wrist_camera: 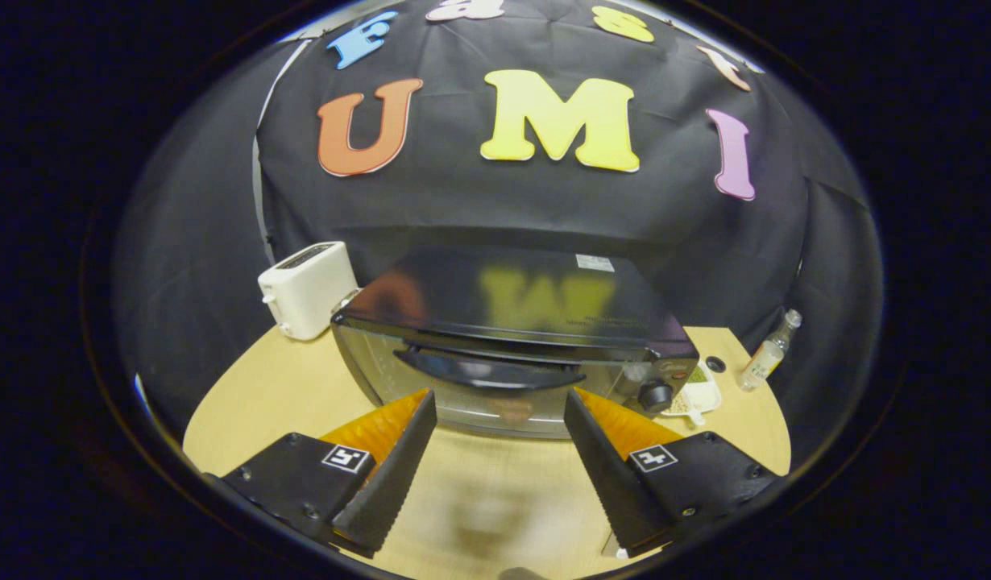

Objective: Open the toaster oven, put the food inside, and close the toaster oven door.

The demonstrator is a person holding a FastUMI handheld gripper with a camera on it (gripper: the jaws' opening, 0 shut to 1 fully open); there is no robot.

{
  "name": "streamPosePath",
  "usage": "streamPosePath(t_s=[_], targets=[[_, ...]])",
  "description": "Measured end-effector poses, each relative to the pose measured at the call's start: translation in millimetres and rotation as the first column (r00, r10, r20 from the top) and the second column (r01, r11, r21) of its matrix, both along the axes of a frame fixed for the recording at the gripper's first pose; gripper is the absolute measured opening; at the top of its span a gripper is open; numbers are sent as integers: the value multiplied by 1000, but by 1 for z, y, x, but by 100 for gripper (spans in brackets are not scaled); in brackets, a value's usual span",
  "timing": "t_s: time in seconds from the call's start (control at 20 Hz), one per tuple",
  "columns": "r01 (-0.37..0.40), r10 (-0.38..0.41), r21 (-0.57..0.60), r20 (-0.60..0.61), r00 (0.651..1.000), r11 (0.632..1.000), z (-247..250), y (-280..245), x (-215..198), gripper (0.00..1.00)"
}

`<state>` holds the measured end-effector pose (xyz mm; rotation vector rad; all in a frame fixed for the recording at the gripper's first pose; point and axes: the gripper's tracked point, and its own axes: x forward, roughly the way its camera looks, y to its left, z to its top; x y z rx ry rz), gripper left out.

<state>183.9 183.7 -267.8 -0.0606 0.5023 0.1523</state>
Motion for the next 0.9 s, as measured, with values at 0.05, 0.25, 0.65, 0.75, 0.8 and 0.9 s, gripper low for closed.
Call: streamPosePath(t_s=[0.05, 0.25, 0.65, 0.75, 0.8, 0.9], targets=[[-8, 8, 5, 6, 1000, 1000, 4, 3, 0, 100], [-42, 41, 23, 37, 998, 999, 23, 10, -7, 100], [-89, 77, 68, 163, 984, 994, 101, 20, -34, 100], [-93, 78, 71, 197, 977, 993, 121, 22, -45, 100], [-90, 74, 69, 207, 975, 994, 128, 20, -48, 100], [-87, 67, 75, 235, 970, 993, 145, 21, -56, 100]])
